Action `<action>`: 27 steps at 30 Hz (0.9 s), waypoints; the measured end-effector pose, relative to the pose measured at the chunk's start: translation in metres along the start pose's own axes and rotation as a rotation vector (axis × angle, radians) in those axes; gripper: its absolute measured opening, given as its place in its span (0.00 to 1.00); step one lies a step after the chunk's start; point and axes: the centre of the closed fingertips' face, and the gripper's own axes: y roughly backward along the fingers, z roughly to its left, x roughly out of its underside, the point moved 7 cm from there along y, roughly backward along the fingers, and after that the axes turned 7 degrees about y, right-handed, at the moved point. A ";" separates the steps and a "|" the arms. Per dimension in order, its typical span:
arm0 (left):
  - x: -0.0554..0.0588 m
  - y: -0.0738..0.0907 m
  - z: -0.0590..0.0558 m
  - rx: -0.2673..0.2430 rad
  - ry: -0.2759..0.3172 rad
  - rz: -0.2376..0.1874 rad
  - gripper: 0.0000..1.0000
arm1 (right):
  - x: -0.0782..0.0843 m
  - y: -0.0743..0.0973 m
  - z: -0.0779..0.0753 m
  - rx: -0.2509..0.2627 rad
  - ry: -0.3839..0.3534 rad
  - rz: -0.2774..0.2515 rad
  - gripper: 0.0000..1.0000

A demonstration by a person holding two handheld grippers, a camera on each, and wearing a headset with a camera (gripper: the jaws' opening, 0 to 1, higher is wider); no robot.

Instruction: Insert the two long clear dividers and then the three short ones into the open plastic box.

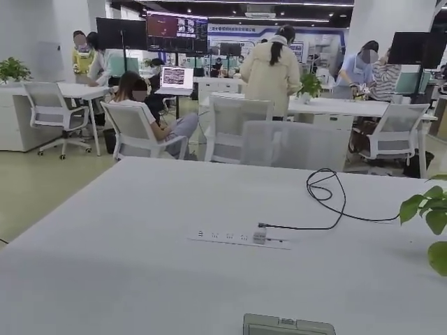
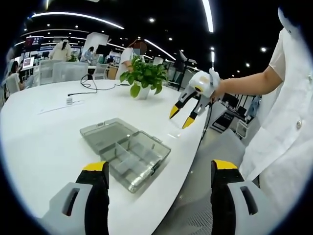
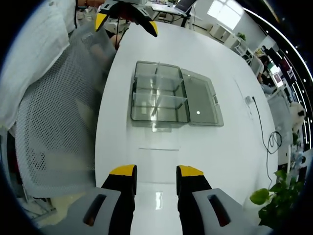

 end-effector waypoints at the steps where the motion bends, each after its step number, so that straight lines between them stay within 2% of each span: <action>1: -0.001 0.000 -0.001 0.004 0.003 -0.003 0.88 | -0.004 0.004 -0.001 0.012 -0.002 -0.007 0.33; 5: -0.009 -0.002 -0.003 0.016 0.020 -0.021 0.85 | -0.015 0.015 -0.001 0.045 -0.007 -0.029 0.33; 6: -0.011 -0.002 -0.003 0.014 0.039 -0.025 0.85 | -0.018 0.018 -0.001 0.051 -0.007 -0.033 0.33; 12: -0.027 -0.004 -0.006 0.033 0.077 -0.084 0.82 | -0.037 0.032 -0.001 0.087 -0.004 -0.066 0.33; 17: -0.040 -0.006 -0.009 0.048 0.118 -0.109 0.78 | -0.050 0.042 -0.002 0.123 -0.006 -0.095 0.33; 24: -0.058 -0.013 -0.016 0.097 0.237 -0.163 0.71 | -0.067 0.053 -0.003 0.165 -0.007 -0.121 0.33; 27: -0.061 -0.015 -0.018 0.104 0.256 -0.166 0.69 | -0.074 0.057 -0.002 0.180 0.000 -0.128 0.33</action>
